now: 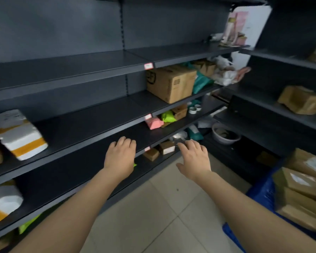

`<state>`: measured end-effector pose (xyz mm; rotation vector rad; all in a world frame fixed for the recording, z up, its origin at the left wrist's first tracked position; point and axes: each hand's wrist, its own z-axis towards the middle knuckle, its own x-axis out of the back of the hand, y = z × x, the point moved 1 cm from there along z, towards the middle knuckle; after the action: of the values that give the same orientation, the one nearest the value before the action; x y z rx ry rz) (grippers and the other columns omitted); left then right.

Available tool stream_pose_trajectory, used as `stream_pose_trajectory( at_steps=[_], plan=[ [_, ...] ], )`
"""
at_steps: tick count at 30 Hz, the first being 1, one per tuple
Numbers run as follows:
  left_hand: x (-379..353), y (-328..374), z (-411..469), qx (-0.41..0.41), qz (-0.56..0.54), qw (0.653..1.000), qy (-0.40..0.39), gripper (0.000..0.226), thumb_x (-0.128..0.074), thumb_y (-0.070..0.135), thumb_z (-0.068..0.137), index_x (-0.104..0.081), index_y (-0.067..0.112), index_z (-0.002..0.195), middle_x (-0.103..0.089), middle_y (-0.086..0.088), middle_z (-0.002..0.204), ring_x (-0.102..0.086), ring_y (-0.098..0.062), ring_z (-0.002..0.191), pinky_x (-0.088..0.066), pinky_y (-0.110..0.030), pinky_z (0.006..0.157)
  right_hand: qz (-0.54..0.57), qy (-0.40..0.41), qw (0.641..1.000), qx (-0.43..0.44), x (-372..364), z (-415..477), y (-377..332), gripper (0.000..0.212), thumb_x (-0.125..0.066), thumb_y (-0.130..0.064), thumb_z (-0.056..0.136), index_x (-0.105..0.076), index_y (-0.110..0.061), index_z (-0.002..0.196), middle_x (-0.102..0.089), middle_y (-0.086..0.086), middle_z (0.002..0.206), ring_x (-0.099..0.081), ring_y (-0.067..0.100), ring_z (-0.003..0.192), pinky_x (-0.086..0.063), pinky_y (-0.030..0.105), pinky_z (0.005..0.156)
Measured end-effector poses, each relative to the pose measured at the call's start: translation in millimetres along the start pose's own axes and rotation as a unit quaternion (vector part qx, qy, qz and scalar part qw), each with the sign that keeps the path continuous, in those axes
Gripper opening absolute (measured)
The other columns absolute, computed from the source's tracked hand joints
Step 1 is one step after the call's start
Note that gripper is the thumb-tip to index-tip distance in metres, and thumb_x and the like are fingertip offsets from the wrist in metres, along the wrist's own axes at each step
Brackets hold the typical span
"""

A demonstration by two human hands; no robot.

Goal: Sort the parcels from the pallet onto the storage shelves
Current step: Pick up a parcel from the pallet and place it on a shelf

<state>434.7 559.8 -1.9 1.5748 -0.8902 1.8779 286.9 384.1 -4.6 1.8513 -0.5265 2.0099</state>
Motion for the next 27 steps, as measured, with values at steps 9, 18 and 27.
stream_pose_trajectory(
  at_steps=[9, 18, 27],
  plan=[
    [37, 212, -1, -0.169, -0.025, 0.985, 0.032, 0.064, -0.065, 0.029, 0.086, -0.036, 0.016, 0.142, -0.043, -0.001, 0.143, -0.031, -0.021, 0.138, -0.033, -0.036, 0.108, -0.006, -0.003, 0.989, -0.147, 14, -140, 165, 0.065, -0.058, -0.039, 0.091, -0.03, -0.023, 0.147, -0.03, 0.008, 0.152, -0.016, 0.027, 0.146, -0.019, 0.043, 0.115],
    [58, 440, -19, -0.297, -0.064, 0.952, 0.028, 0.068, -0.06, 0.038, 0.091, -0.029, 0.015, 0.148, -0.036, -0.001, 0.149, -0.025, -0.021, 0.143, -0.029, -0.036, 0.111, -0.038, -0.02, 0.961, -0.273, 18, -277, 337, 0.055, -0.059, -0.042, 0.091, -0.04, -0.021, 0.138, -0.041, 0.006, 0.139, -0.033, 0.027, 0.134, -0.029, 0.04, 0.11],
    [59, 645, -24, -0.449, -0.1, 0.888, 0.003, 0.064, -0.06, 0.036, 0.091, -0.032, 0.016, 0.146, -0.037, 0.0, 0.148, -0.028, -0.02, 0.14, -0.03, -0.034, 0.111, -0.025, -0.045, 0.91, -0.412, 11, -376, 488, 0.054, -0.059, -0.036, 0.089, -0.041, -0.023, 0.139, -0.042, 0.004, 0.14, -0.034, 0.026, 0.134, -0.029, 0.04, 0.109]
  ],
)
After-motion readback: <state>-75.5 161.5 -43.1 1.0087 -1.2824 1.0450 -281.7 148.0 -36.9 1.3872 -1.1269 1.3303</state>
